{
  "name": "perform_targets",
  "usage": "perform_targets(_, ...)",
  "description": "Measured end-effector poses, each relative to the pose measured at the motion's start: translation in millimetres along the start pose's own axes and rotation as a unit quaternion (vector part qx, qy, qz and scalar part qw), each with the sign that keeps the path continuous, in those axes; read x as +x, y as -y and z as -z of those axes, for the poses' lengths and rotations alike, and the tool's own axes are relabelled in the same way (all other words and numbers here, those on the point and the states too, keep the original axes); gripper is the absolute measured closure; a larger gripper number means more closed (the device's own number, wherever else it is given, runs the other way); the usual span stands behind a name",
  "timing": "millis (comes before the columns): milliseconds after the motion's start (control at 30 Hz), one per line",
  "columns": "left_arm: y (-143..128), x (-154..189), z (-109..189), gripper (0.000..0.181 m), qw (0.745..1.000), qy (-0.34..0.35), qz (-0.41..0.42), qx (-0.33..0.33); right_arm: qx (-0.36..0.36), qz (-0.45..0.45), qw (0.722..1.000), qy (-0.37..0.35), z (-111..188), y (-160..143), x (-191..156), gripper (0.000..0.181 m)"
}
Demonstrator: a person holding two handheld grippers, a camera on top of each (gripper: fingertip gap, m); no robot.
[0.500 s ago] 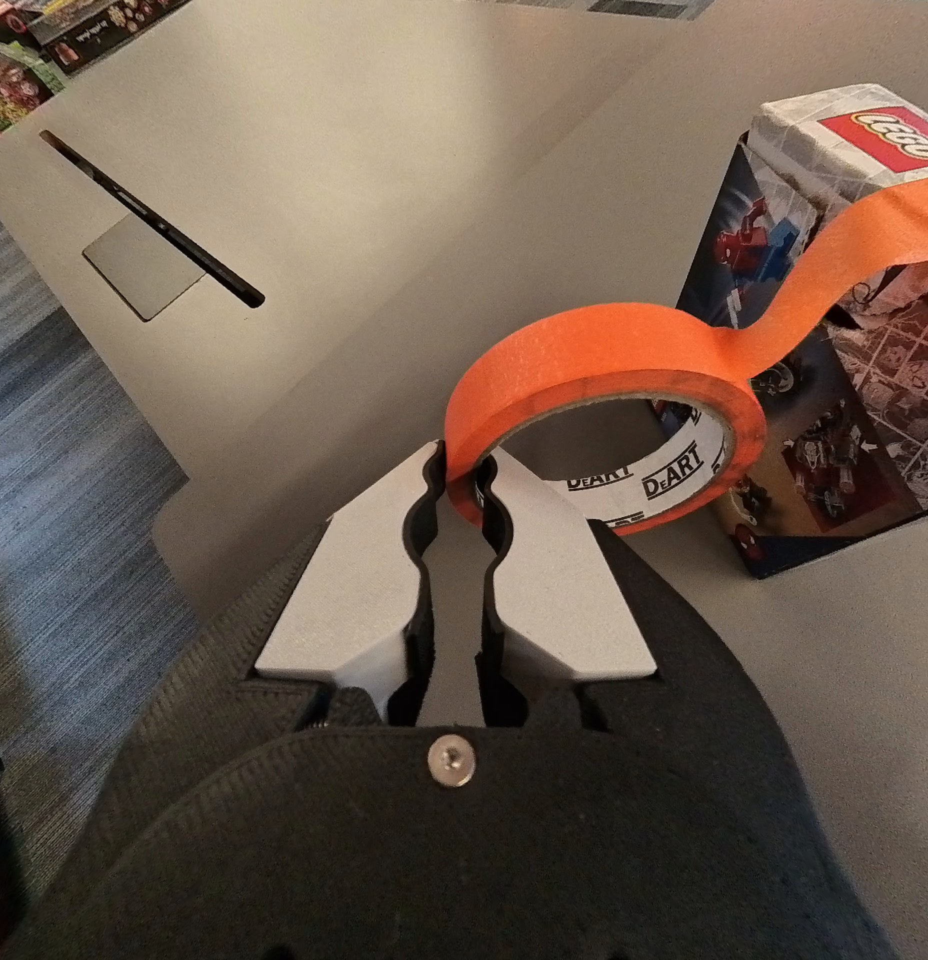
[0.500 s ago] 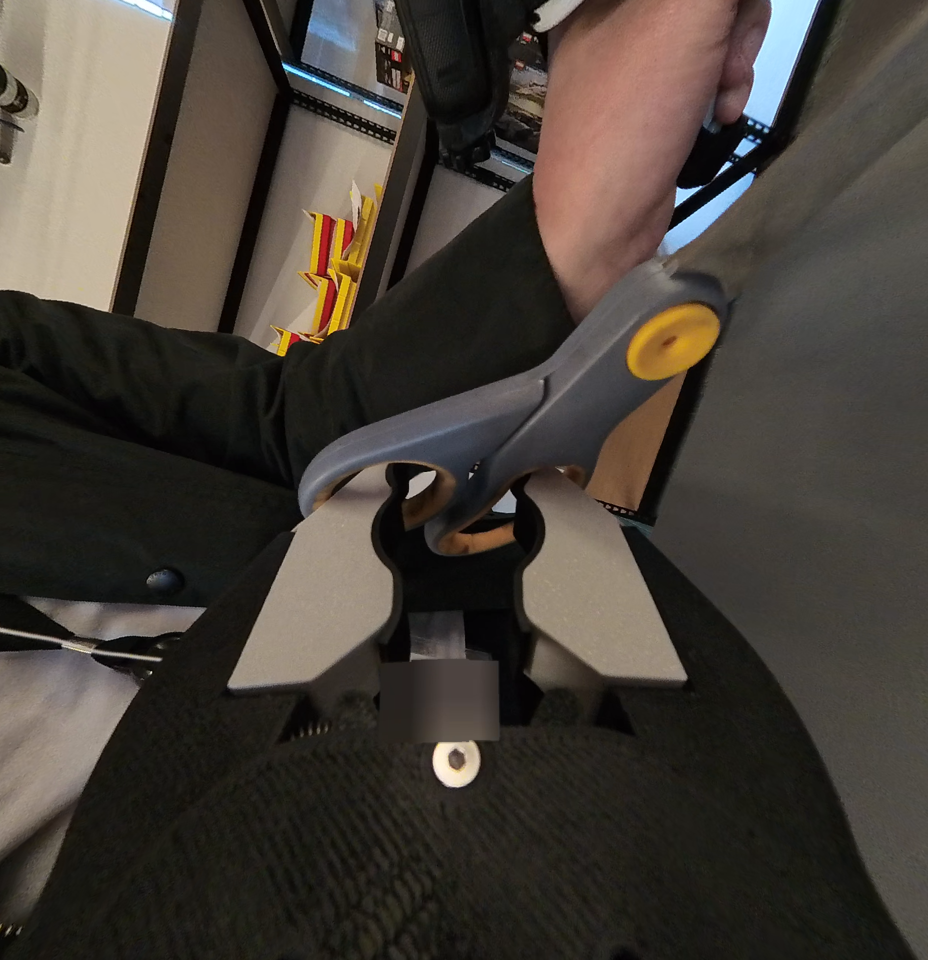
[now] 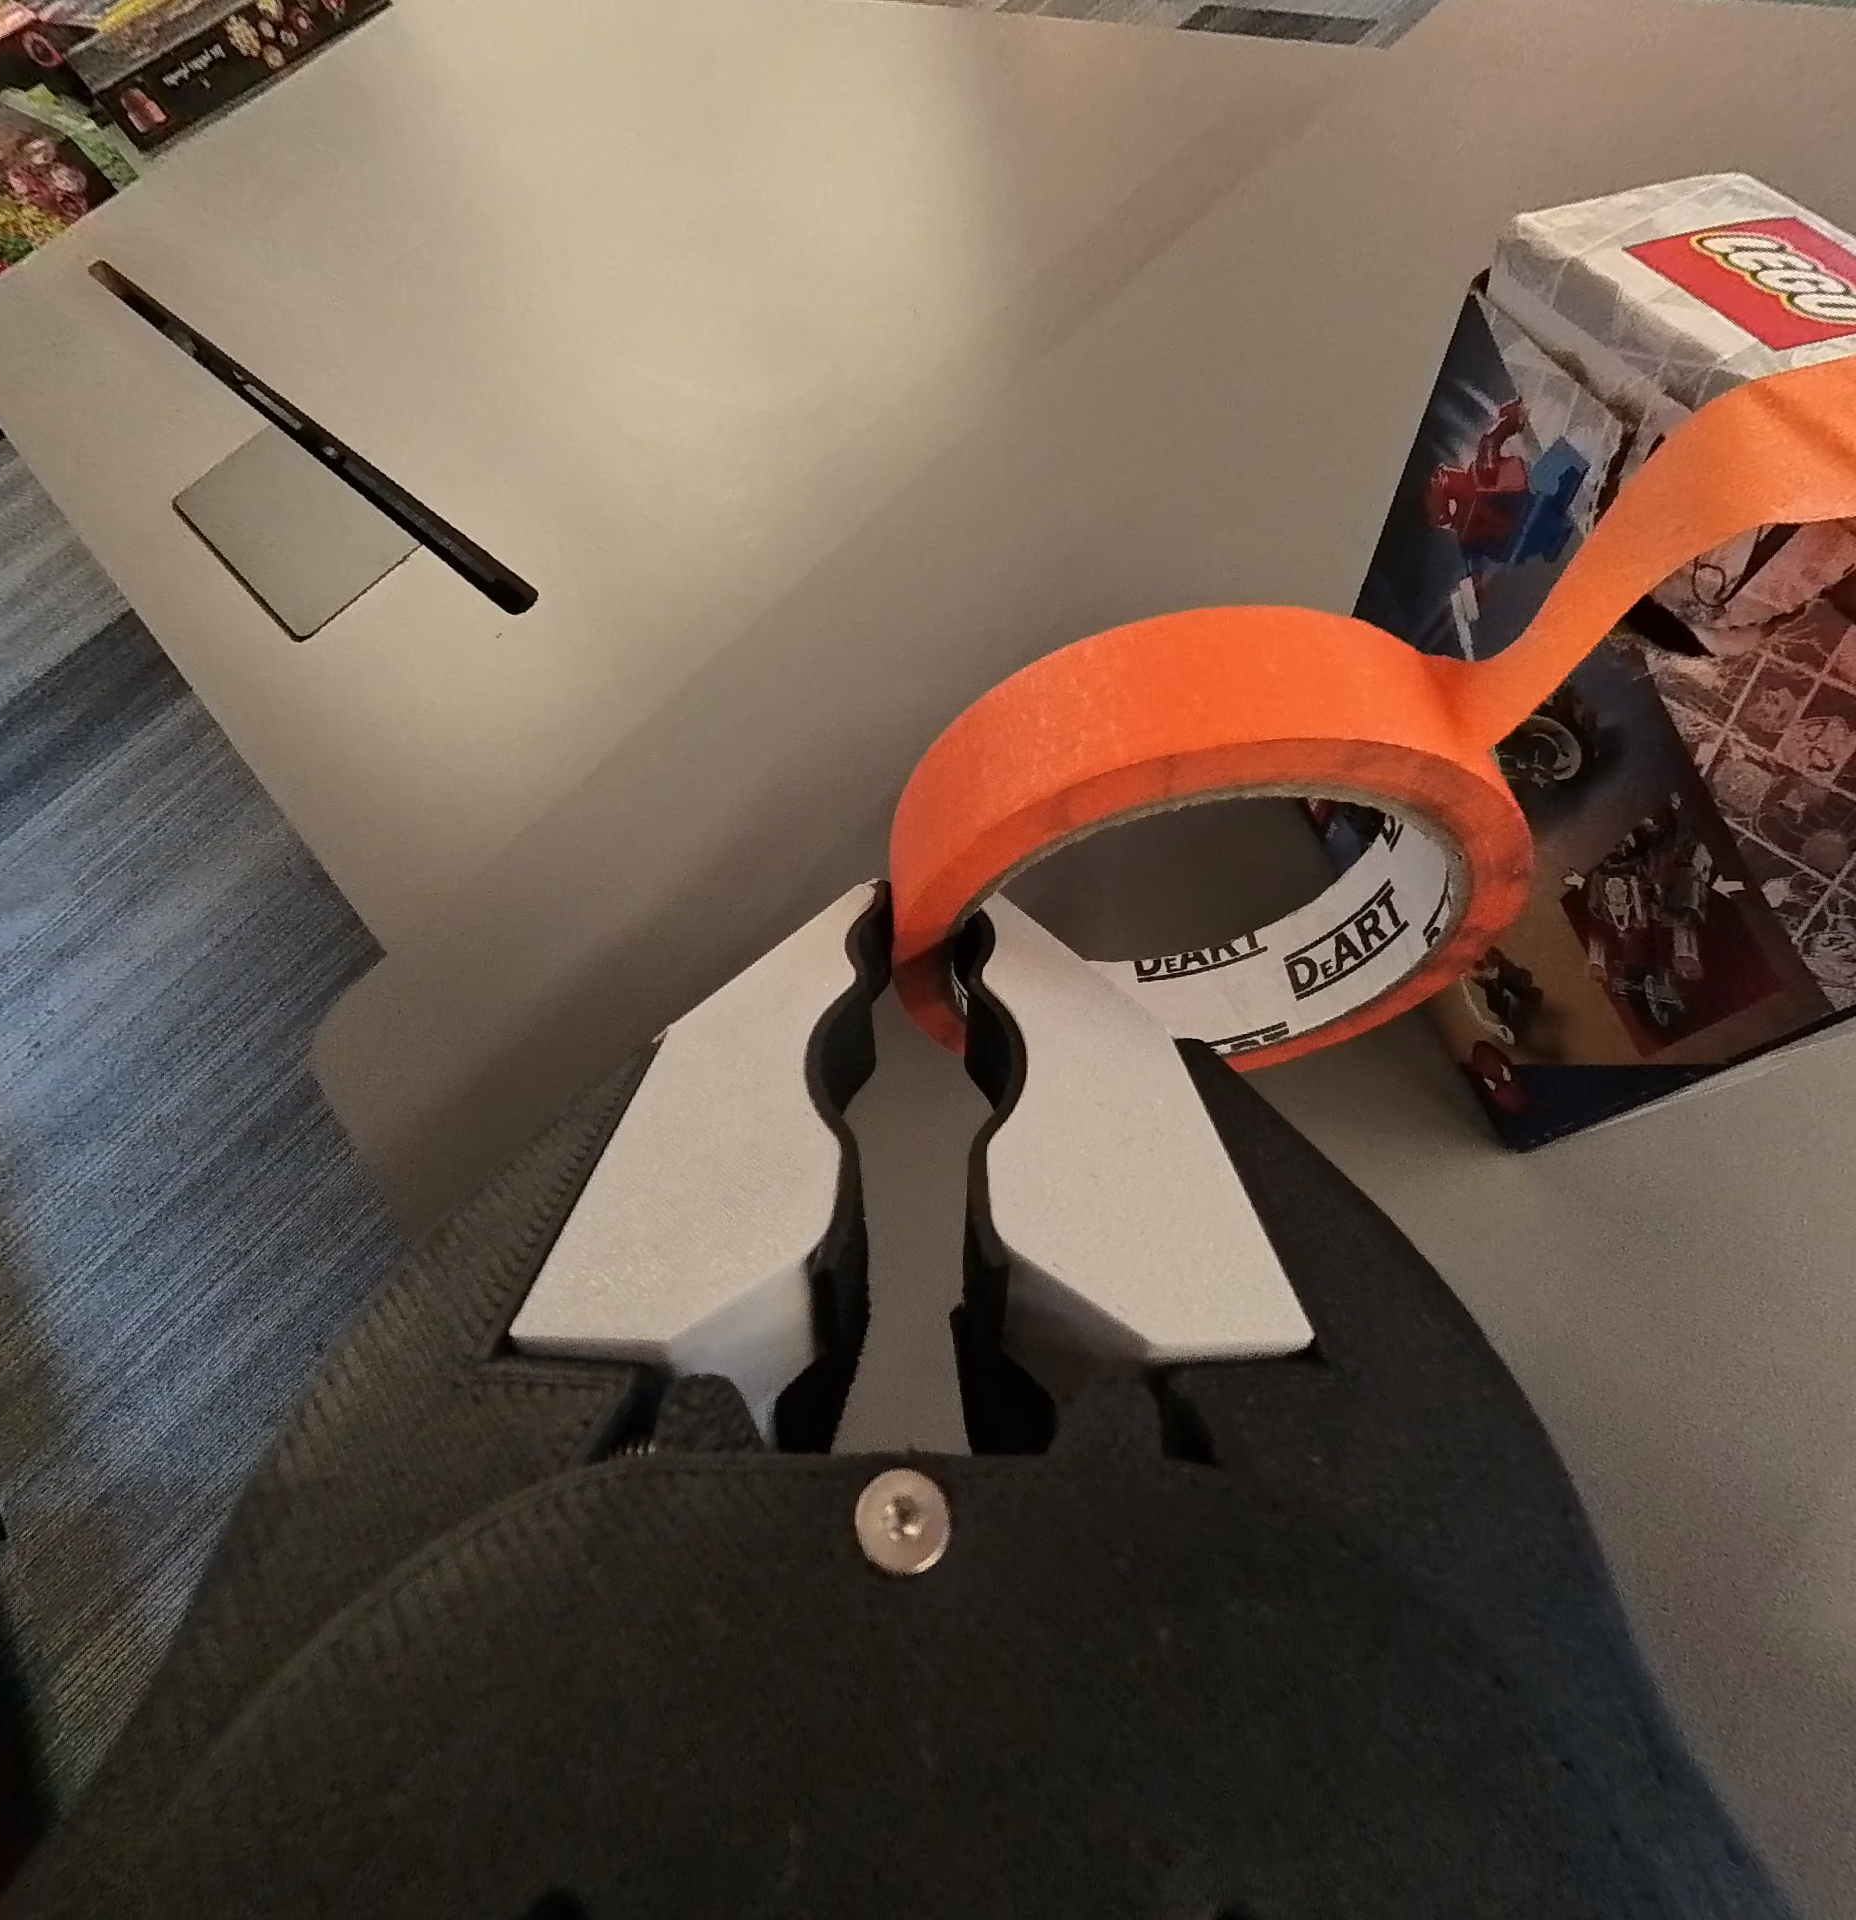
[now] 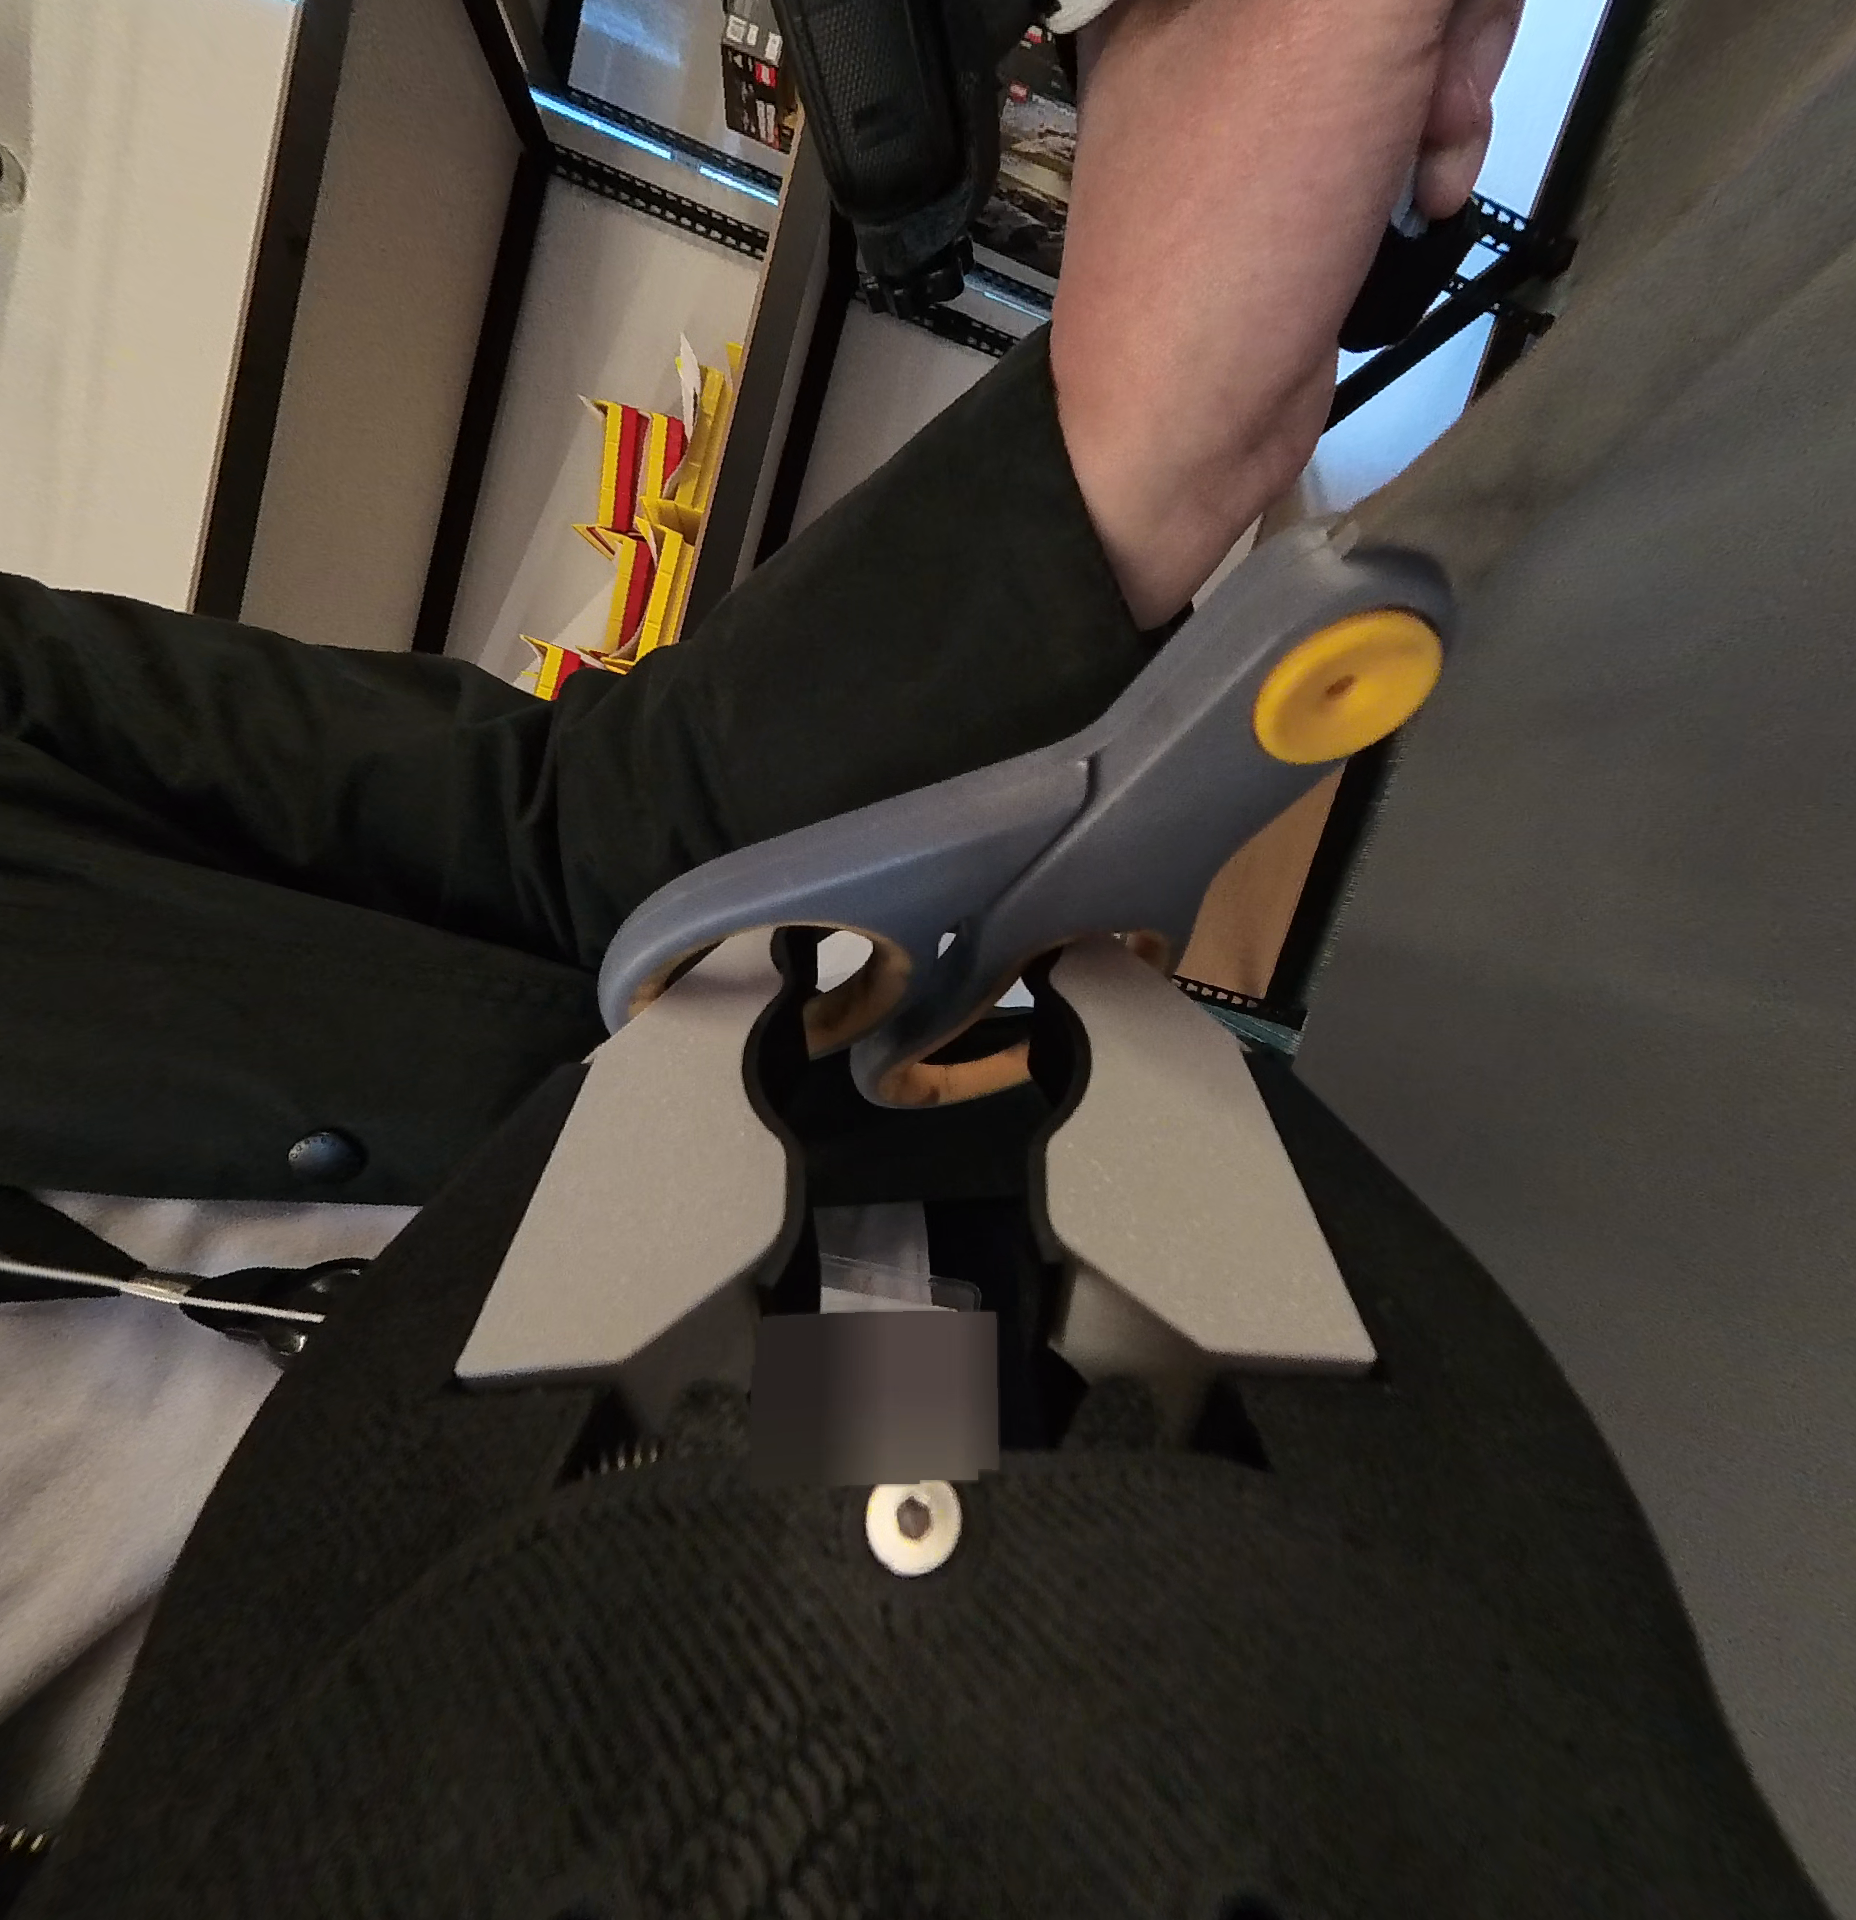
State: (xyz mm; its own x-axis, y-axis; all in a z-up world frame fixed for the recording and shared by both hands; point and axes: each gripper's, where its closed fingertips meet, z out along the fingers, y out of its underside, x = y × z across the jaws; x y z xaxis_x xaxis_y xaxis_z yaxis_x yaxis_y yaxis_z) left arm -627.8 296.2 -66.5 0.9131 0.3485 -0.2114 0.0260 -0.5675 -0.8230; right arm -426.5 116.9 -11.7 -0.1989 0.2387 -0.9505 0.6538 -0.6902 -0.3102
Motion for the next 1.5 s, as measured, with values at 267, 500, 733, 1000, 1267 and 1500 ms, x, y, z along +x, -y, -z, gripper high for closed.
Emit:
perform_targets(267, 0, 0, 0, 0.172, 1.000, 0.000, 0.002, 0.000, -0.008, -0.004, 1.000, -0.001, -2, -5, 0, 0.136)
perform_targets(500, 0, 1, 0, 0.172, 1.000, -0.002, 0.000, 0.000, -0.019, 0.008, 1.000, -0.011, -4, -6, -2, 0.136)
perform_targets(733, -2, 3, 2, 0.172, 1.000, -0.003, -0.002, -0.001, -0.073, 0.021, 0.995, -0.071, -5, 2, 7, 0.136)
perform_targets(1000, 3, -5, 6, 0.172, 1.000, 0.016, 0.009, 0.006, -0.087, 0.029, 0.991, -0.095, -5, 32, 9, 0.136)
perform_targets(1267, 14, -10, 3, 0.172, 0.999, 0.026, 0.021, 0.017, -0.063, 0.006, 0.997, -0.033, -5, 56, -6, 0.136)
perform_targets(1500, 17, -5, 1, 0.172, 0.999, 0.023, 0.022, 0.015, 0.012, 0.013, 1.000, 0.009, -6, 62, -4, 0.136)
